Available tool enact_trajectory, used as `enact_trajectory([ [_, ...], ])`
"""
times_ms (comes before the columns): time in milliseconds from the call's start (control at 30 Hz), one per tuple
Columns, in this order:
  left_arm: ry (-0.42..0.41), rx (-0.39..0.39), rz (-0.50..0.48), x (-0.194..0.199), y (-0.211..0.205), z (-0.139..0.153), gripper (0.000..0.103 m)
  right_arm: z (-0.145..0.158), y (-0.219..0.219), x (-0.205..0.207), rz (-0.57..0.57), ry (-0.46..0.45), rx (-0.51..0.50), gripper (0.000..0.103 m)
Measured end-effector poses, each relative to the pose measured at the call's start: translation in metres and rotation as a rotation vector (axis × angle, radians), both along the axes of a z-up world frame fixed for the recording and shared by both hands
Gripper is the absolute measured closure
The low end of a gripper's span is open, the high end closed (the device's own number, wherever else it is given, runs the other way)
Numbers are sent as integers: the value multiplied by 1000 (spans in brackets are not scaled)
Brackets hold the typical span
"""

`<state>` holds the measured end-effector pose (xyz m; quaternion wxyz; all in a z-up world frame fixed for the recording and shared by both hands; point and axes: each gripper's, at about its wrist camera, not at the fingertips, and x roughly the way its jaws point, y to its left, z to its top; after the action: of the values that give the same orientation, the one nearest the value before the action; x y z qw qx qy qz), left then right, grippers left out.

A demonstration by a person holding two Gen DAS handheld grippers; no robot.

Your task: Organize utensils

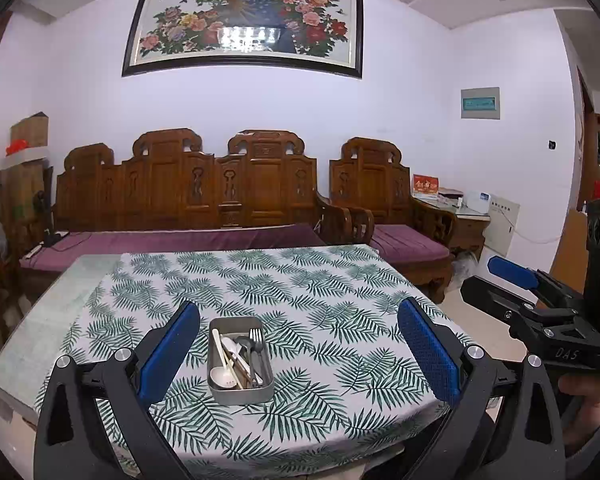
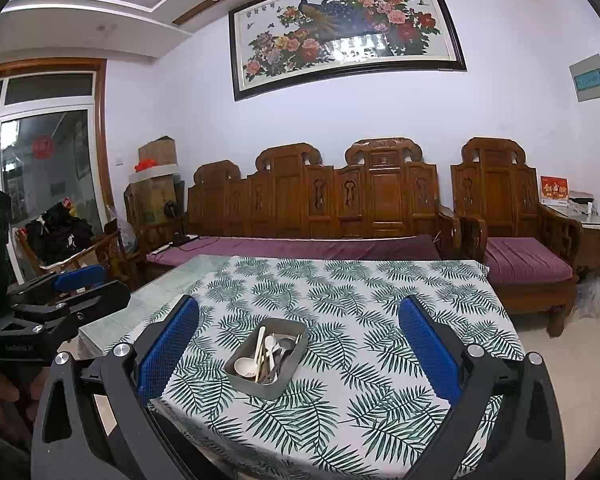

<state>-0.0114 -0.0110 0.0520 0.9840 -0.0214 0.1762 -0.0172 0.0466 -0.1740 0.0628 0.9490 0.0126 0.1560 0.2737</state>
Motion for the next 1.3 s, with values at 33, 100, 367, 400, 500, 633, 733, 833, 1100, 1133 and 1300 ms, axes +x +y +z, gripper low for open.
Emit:
enact_trajectory([
  [33, 0, 0, 0, 0, 1, 0, 8, 0, 0, 0, 0, 0, 0, 2],
  [100, 2, 1, 2, 0, 0, -1, 8, 0, 0, 0, 0, 0, 1, 2],
  [367, 0, -1, 1, 0, 1, -1, 8, -1, 0, 0, 1, 0, 1, 2],
  [400, -1, -1, 2, 0, 0, -1, 8, -1, 0, 0, 0, 0, 1, 2],
  [500, -4, -1, 4, 0, 2, -3, 8, -1, 0, 0, 0, 0, 1, 2],
  [633, -4, -2, 3, 0, 2, -3, 8, -1, 0, 0, 0, 0, 2, 2],
  [733, -5, -1, 4, 0, 2, -3, 8, 0, 0, 0, 1, 0, 2, 2],
  [833, -6, -3, 3, 0, 2, -4, 8, -1, 1, -1, 1, 0, 2, 2],
  [1100, -2, -1, 6, 0, 2, -4, 8, -2, 4, -2, 3, 0, 4, 2],
  [1133, -2, -1, 7, 0, 1, -3, 8, -3, 5, -3, 4, 0, 4, 2],
  [1300, 2, -1, 8, 1, -2, -3, 8, -3, 6, -3, 3, 0, 4, 2],
])
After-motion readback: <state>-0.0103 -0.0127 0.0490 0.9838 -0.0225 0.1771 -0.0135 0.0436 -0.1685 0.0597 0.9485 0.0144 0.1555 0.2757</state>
